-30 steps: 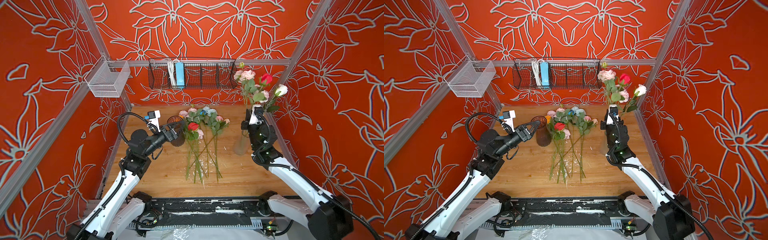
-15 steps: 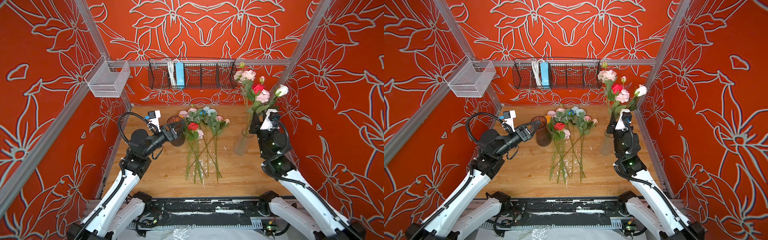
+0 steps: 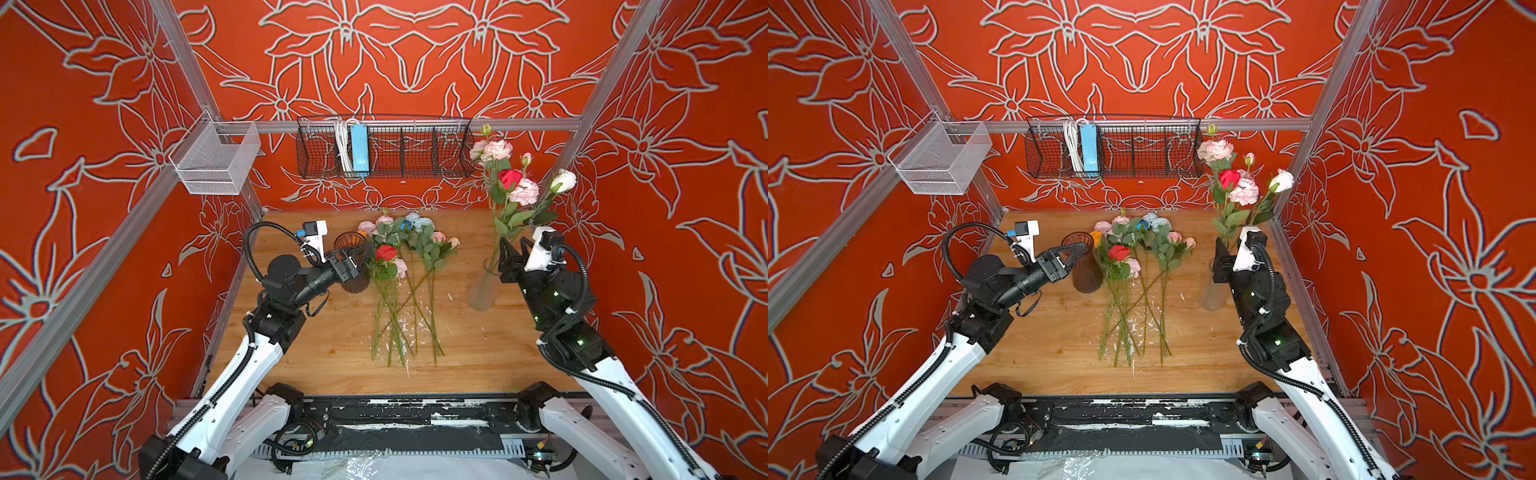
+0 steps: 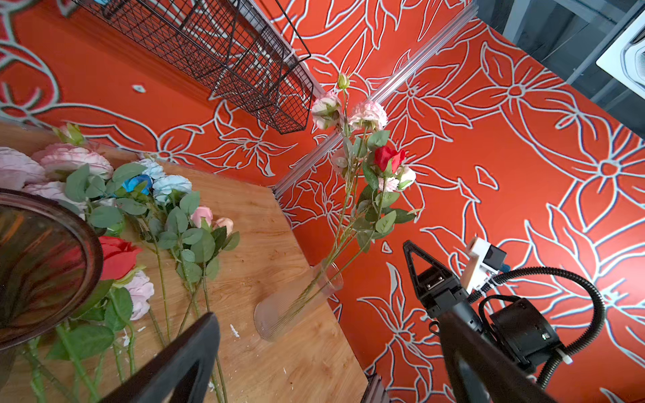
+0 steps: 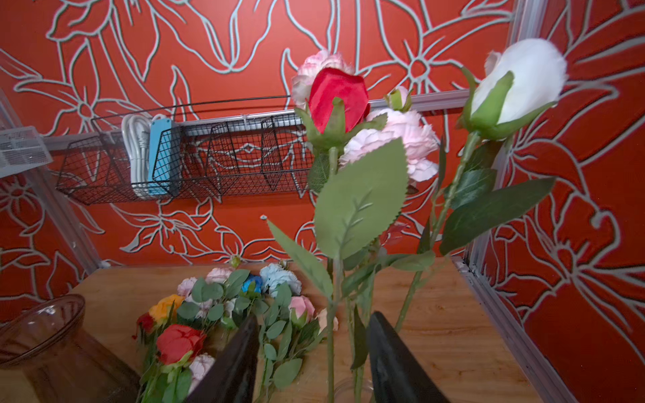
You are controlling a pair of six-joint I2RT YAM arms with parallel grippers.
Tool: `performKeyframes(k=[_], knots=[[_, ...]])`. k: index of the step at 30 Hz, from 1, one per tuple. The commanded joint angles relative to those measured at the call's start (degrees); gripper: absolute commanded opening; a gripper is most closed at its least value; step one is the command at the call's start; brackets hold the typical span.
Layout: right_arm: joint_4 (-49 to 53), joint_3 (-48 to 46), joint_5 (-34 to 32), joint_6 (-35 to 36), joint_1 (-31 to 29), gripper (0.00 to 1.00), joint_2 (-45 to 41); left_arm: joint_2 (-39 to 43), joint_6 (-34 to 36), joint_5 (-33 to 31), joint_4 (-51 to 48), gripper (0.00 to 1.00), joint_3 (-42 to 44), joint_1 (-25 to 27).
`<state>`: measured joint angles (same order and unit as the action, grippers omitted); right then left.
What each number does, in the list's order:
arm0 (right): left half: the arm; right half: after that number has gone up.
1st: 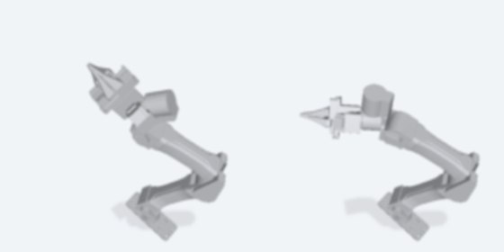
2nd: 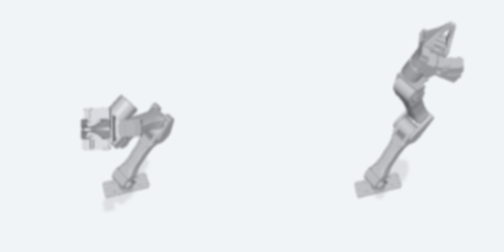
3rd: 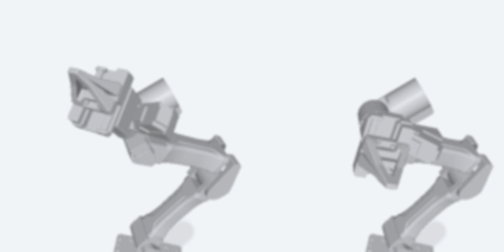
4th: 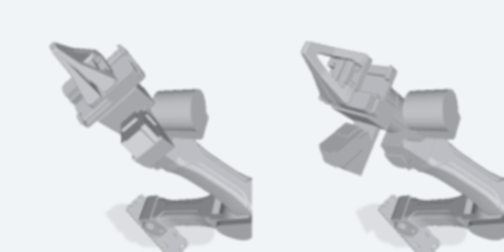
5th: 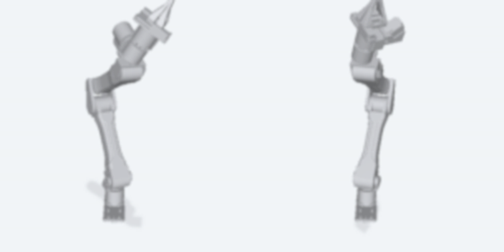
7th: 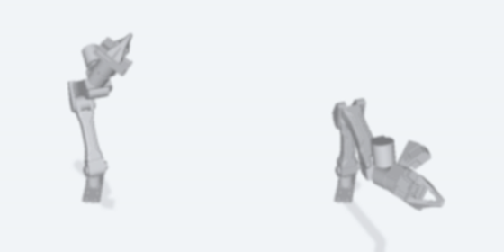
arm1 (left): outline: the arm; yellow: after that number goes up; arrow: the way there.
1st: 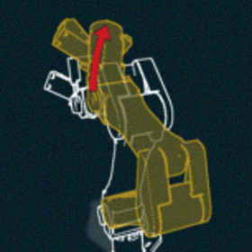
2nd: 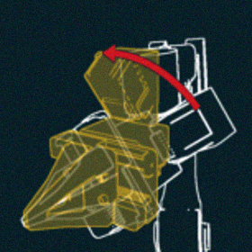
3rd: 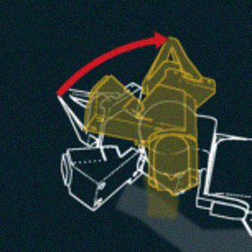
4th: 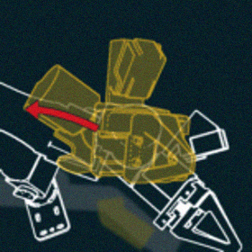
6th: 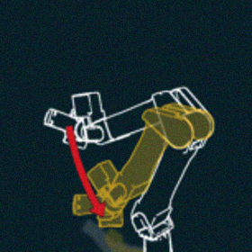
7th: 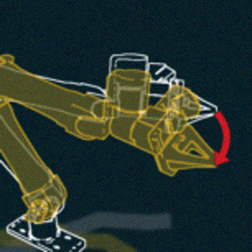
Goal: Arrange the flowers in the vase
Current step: 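Lower the red rose stem into the clear vase with the right gripper, then open the right gripper and move it back toward the rose bunch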
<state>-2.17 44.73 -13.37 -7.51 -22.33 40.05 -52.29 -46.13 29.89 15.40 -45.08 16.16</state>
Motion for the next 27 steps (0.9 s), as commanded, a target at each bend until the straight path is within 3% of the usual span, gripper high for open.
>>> performKeyframes(k=[1, 4, 12, 14, 18, 24, 27], knots=[[7.22, 3.13, 5.86, -1.6, -0.87, 0.52, -0.78, -0.73, -0.45, 3.42, 2.62, 0.98, -1.09, 0.24], [15.07, 6.33, 5.37, -0.79, -1.88, 0.52, 0.11, -1.76, 1.95, 5.0, 0.6, 0.98, -2.71, 3.38], [19.08, 6.34, 8.3, -3.12, -3.95, 0.51, 1.03, -5.99, 5.87, 6.16, -2.68, 0.98, -4.51, 10.94], [20.5, 6.68, 9.72, -2.13, -6.03, 0.5, 1.87, -6.57, 5.92, 6.95, -2.74, 0.98, -4.78, 11.45], [24.24, 7.2, 3.92, -2.19, -13.33, 0.48, 5.11, -6.77, 6.31, 7.86, -2.68, 0.98, -4.94, 12.39], [21.87, 2.59, 0.07, -12.4, -19.04, 0.43, 9.25, -7.17, 6.82, 7.87, -3.33, 0.98, -5.2, 12.66], [20.2, 0.45, -2.93, -19.66, -20.69, 0.37, 10.98, -6.15, 8.06, 3.84, -6.25, 0.98, -5.53, 12.66]])
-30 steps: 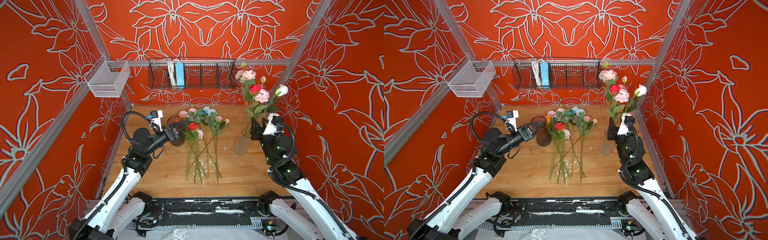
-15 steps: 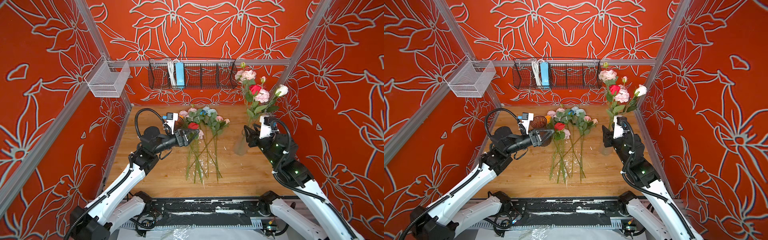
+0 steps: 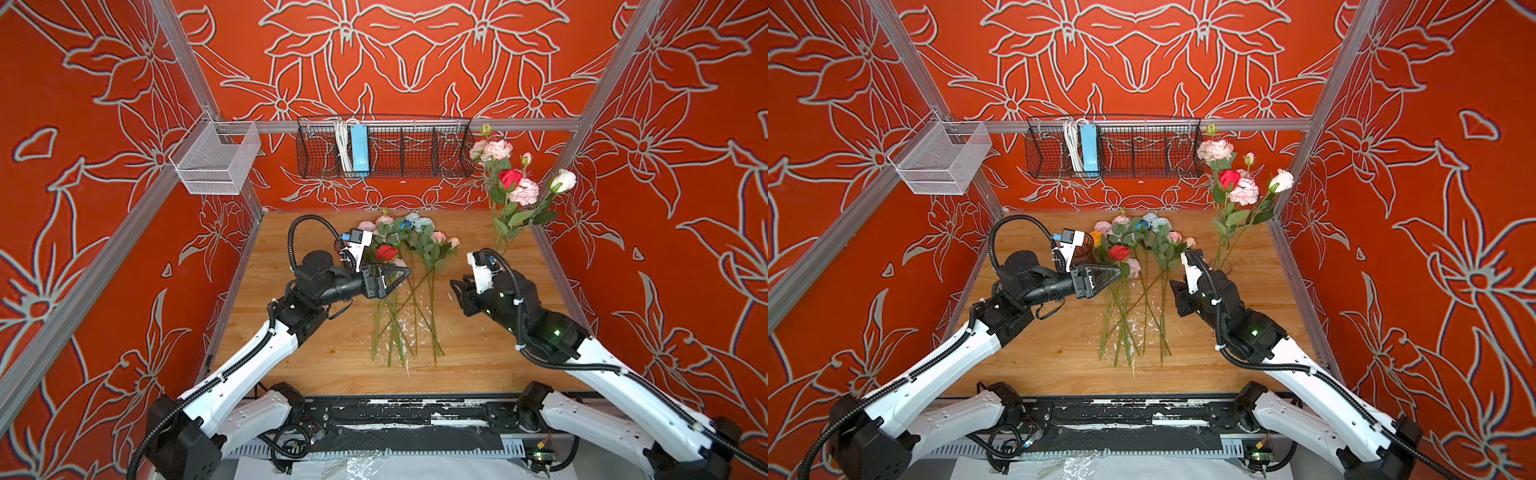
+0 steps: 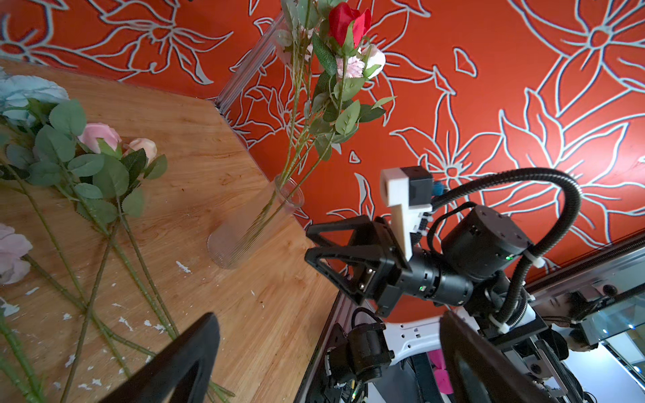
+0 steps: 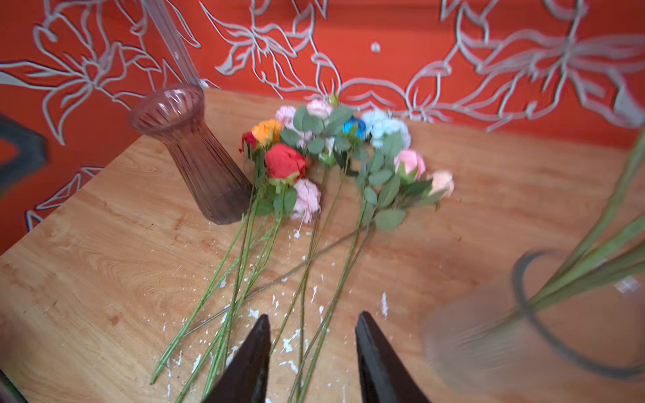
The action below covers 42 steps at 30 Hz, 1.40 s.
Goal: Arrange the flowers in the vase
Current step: 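Open the right gripper and move it back toward the rose bunch, then close the right gripper on a pink rose stem in the bunch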
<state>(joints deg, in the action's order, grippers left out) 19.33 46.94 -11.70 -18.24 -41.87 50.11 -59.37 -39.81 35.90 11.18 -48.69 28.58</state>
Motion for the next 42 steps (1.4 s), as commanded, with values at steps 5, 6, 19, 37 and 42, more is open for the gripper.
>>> performKeyframes(k=[5, 6, 19, 37, 42], knots=[[-3.9, -5.71, -9.76, -19.42, -3.4, 0.31, 5.09, 4.98, 3.06, -23.86, -14.63, 0.98, -2.87, 0.16], [-4.23, -5.85, -10.59, -19.82, -3.43, 0.31, 6.36, 5.47, 2.55, -28.84, -16.87, 0.99, -2.97, 0.1], [-2.98, 7.14, -11.4, -18.57, -1.69, 0.39, 33.91, 4.87, -1.41, -29.1, -19.1, 0.99, -3.45, -3.09], [-2.87, 17.22, -5.08, -18.1, 5.75, 0.25, 55.5, 4.72, -1.85, -24.83, -16.42, 0.99, -2.95, -4.14], [-4.31, 16.84, -2.62, -17.97, 7.04, 0.11, 55.99, 4.97, -1.85, -24.57, -16.06, 0.99, -2.75, -4.49]])
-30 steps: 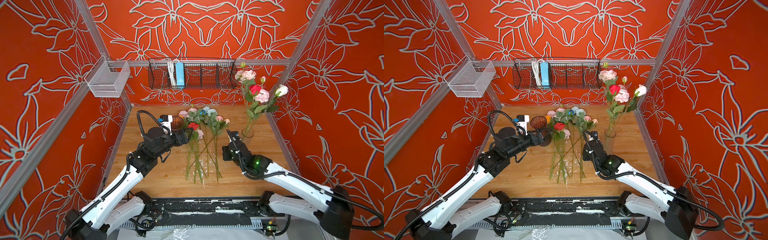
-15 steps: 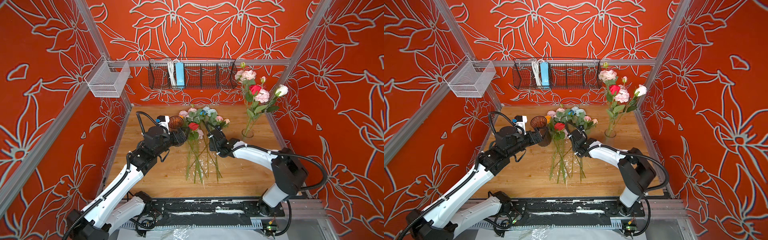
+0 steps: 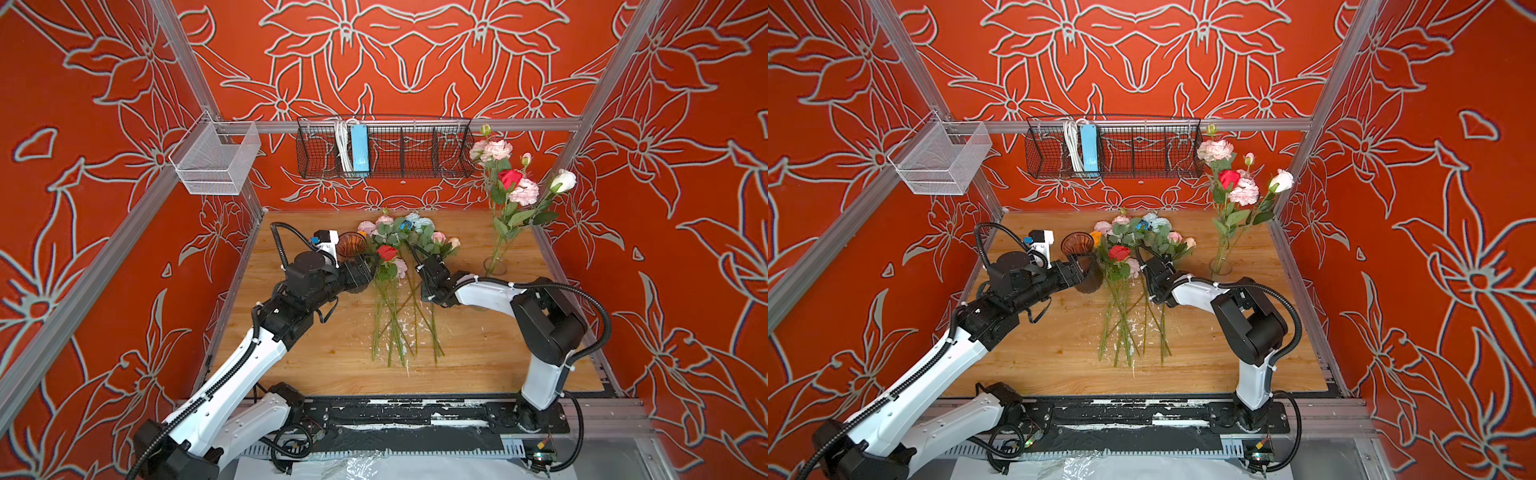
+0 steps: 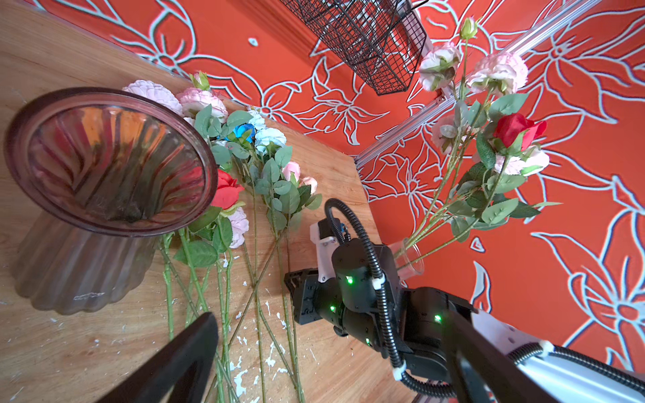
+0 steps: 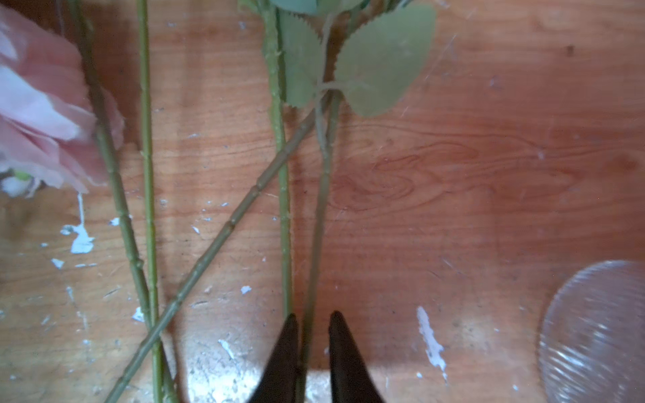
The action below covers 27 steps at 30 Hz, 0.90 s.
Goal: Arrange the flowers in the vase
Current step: 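Close the right gripper on a pink rose stem in the bunch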
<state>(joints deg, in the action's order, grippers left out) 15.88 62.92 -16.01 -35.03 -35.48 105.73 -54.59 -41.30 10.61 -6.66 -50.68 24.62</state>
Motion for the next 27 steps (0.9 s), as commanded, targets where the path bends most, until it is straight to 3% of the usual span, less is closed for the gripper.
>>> performKeyframes(k=[1, 6, 17, 27], knots=[[-0.76, 0.53, 1.32, -1.37, 0.68, 0.07, -0.35, 0.14, -0.36, 0.7, 1.91, 0.99, -0.76, -0.62], [-2.19, -2.89, -0.31, -2.01, 0.48, 0.0, -7.01, 0.03, -0.45, 1.03, 2.16, 0.99, -0.66, -0.89], [-1.4, -3.44, 0.22, 6.03, -2.53, 0.0, -20.29, 0.13, -0.8, 2.84, 4.18, 0.99, 0.05, -1.16], [-12.51, -11.85, 4.22, 12.07, -6.84, 0.0, -38.55, 0.6, -1.42, 7.45, 8.87, 0.98, 1.47, -1.24]])
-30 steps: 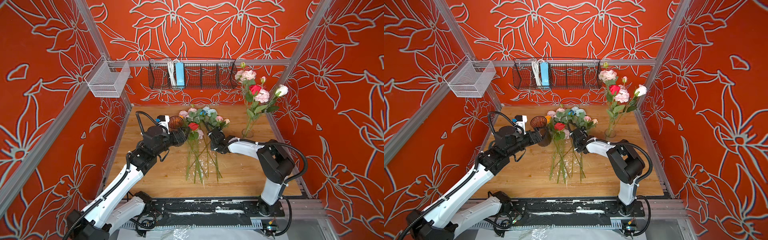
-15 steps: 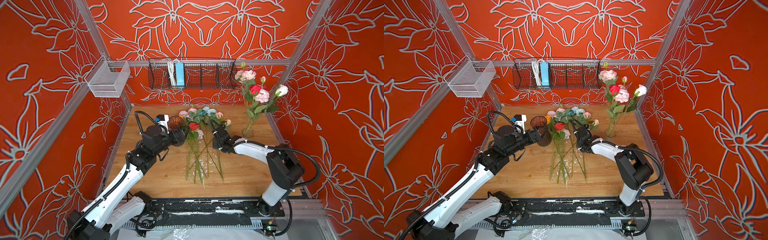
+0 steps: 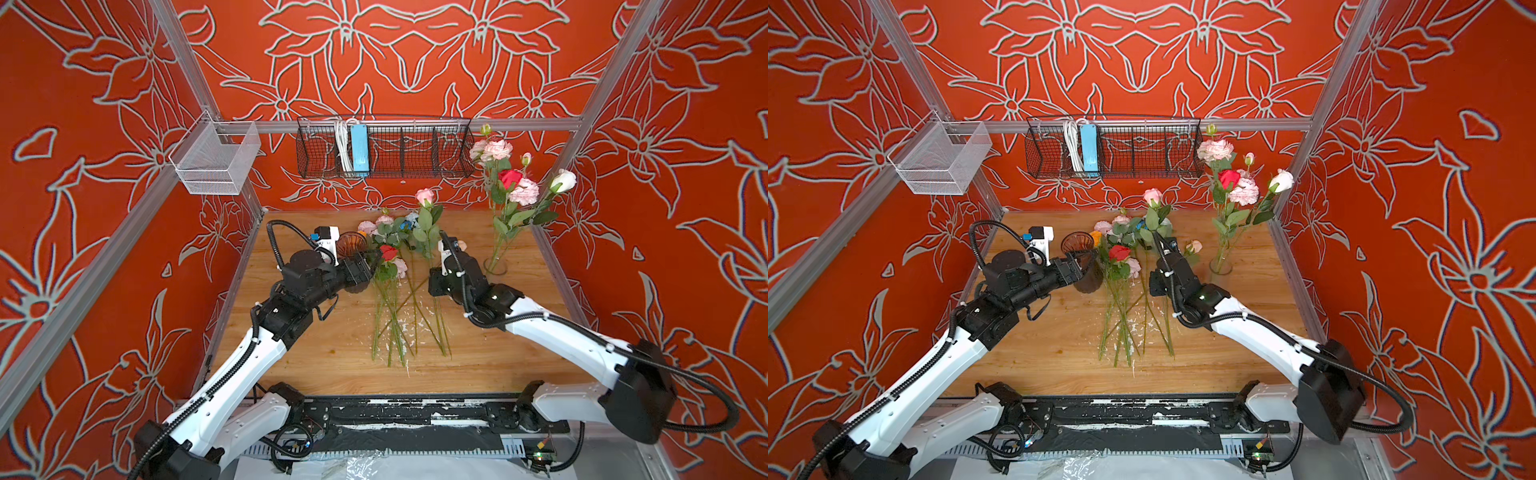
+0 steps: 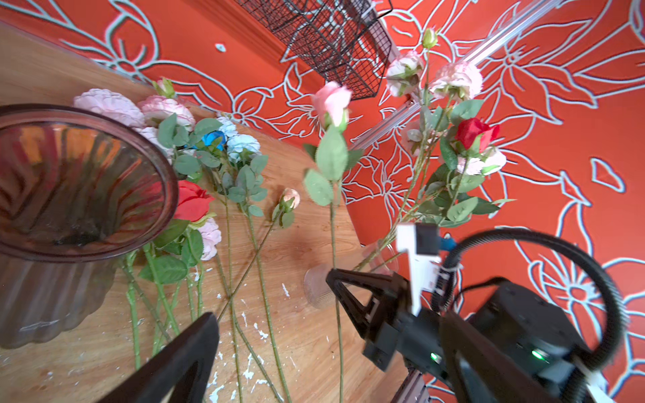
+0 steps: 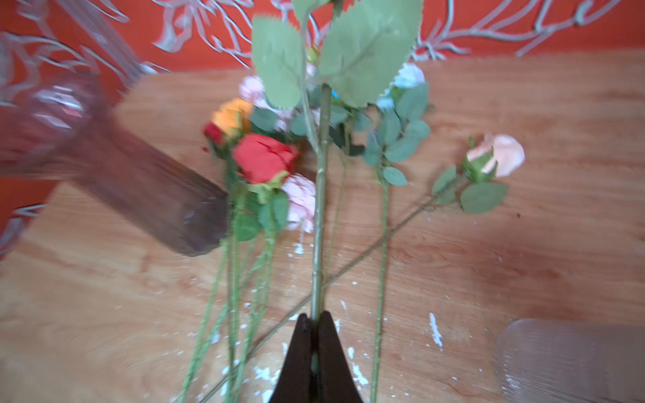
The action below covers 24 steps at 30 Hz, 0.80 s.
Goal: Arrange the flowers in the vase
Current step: 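Lift the pink rose up out of the bunch with the right gripper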
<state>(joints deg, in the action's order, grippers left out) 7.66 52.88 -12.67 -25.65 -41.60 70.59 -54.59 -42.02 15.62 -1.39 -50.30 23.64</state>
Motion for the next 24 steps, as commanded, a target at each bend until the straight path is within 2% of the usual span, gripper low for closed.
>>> performKeyframes(k=[1, 4, 6, 10, 14, 20, 24], knots=[[-5.28, -2.55, 0.96, 3.68, -1.08, 0.0, -4.97, 0.65, -0.85, 2.93, 4.41, 0.98, 1.36, -0.26], [-9.25, -5.58, 1.02, 8.88, -2.18, 0.0, -9.78, 0.59, -1.47, 5.7, 7.43, 0.98, 2.22, -0.3], [-10.73, -6.34, -2.36, 13.19, -2.62, 0.0, -12.01, 0.08, -1.74, 9.46, 10.45, 0.98, 2.54, -0.26], [-14.24, -4.71, -5.87, 22.15, -2.68, 0.0, -15.72, -1.39, -3.16, 16.2, 15.5, 0.98, 2.79, -0.26], [-23.61, -2.23, -7.57, 31.9, -2.69, 0.0, -18.33, -3.65, -4.81, 20.37, 19.72, 0.97, 3.37, -0.26], [-43.15, -0.47, -10.63, 46.73, -1.88, 0.0, -18.88, -3.95, -4.1, 21.91, 21.17, 0.97, 3.54, 0.75], [-45.46, 1.75, -10.83, 50.82, 0.6, 0.0, -18.52, -4.12, -3.59, 22.02, 21.25, 0.98, 3.59, 1.3]])
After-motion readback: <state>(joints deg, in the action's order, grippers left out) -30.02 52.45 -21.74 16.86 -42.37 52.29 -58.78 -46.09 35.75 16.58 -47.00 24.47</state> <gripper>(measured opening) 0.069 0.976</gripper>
